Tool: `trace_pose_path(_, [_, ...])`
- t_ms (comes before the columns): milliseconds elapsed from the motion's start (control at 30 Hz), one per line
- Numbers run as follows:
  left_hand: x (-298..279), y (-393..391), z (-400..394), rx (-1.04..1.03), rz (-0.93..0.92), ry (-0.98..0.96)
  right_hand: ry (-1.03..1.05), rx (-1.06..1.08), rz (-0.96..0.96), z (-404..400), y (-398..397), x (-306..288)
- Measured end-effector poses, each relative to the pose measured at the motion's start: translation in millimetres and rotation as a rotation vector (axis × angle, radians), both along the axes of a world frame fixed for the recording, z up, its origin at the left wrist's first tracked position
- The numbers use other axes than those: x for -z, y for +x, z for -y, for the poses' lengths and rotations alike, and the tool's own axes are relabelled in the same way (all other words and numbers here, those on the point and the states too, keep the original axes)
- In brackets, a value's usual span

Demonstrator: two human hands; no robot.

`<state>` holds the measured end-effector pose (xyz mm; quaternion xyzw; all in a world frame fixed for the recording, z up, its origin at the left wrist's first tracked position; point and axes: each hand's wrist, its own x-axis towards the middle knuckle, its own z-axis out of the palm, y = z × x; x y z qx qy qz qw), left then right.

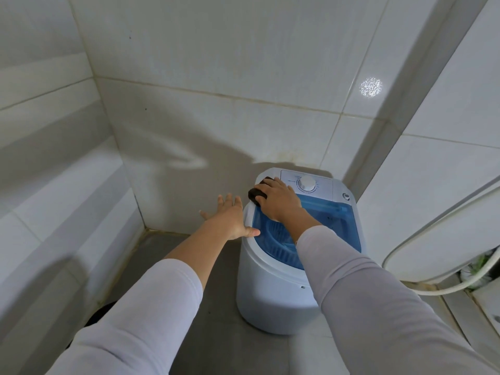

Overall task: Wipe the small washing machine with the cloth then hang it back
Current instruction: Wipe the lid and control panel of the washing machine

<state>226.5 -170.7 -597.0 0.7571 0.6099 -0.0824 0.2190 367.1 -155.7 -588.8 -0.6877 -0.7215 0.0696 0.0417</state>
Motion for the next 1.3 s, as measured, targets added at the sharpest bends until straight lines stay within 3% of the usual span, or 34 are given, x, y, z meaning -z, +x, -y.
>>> trace_pose_path(533, [-4, 4, 8, -0.012, -0.023, 0.05, 0.035, 0.153, -0.046, 41, 81, -9])
trace_pose_path(800, [-3, 4, 10, -0.042, -0.029, 0.082, 0.089, 0.347, -0.12, 75, 142, -8])
trace_pose_path(1000, [1, 1, 15, -0.088, 0.002, 0.097, 0.117, 0.374, -0.149, 80, 144, -25])
trace_pose_path(1167, [12, -7, 14, -0.105, 0.079, 0.043, 0.199, 0.152, -0.209, 58, 96, -49])
trace_pose_path(1300, [19, -10, 12, -0.103, 0.138, 0.004, 0.104, -0.075, -0.174, 40, 37, -49])
